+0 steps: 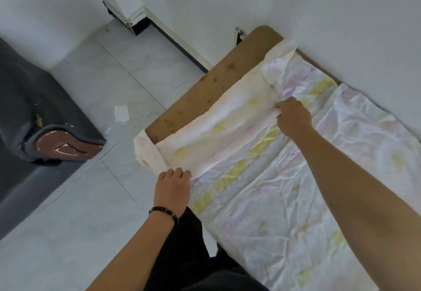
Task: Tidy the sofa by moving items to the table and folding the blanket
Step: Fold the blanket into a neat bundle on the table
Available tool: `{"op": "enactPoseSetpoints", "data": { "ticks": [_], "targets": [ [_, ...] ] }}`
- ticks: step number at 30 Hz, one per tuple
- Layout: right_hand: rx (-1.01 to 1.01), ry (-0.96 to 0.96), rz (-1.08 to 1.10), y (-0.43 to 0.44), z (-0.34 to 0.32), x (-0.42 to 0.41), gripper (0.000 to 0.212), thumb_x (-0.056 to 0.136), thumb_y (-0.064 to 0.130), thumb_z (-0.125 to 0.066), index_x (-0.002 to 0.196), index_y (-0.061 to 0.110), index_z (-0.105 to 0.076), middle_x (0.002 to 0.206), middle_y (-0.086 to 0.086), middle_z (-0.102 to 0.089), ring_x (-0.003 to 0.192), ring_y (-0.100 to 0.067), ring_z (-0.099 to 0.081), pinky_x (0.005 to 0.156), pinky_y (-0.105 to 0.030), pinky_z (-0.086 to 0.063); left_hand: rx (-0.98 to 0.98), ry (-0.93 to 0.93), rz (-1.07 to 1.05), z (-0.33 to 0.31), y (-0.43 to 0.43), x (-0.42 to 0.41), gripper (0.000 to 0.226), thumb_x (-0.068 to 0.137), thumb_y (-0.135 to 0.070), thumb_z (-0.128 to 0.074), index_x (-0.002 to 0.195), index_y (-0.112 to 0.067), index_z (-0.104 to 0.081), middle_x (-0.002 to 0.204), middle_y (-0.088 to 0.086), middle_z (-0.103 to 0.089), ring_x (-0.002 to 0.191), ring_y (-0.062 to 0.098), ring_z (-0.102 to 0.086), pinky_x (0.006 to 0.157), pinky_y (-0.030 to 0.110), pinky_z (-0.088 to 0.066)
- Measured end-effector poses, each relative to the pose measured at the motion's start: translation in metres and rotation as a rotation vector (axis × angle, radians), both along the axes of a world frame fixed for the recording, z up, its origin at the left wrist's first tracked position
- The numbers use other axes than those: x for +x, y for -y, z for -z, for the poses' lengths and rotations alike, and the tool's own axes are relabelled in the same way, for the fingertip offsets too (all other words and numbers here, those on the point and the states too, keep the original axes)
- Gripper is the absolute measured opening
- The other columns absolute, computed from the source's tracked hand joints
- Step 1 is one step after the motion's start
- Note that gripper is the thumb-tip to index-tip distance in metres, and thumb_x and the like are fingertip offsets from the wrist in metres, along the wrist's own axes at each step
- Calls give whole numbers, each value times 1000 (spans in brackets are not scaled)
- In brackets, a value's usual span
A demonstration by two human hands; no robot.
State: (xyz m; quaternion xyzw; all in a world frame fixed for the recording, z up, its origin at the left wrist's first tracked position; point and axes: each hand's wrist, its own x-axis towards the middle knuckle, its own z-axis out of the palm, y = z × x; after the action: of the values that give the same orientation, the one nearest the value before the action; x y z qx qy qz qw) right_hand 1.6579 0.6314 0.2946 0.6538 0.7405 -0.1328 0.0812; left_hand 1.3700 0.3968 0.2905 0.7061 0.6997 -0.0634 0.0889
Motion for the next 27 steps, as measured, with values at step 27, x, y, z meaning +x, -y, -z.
{"op": "enactPoseSetpoints", "data": {
  "ticks": [27],
  "targets": [
    [-107, -423, 312, 9, 6, -9, 44, 85, 40, -56, 113, 7, -65, 118, -17, -59, 114, -10, -60, 99, -36, -45, -736, 200, -221, 8, 83, 26, 32, 94, -25, -45, 126, -21, -50, 122, 2, -57, 111, 25, -55, 85, 31, -42]
  ]
}}
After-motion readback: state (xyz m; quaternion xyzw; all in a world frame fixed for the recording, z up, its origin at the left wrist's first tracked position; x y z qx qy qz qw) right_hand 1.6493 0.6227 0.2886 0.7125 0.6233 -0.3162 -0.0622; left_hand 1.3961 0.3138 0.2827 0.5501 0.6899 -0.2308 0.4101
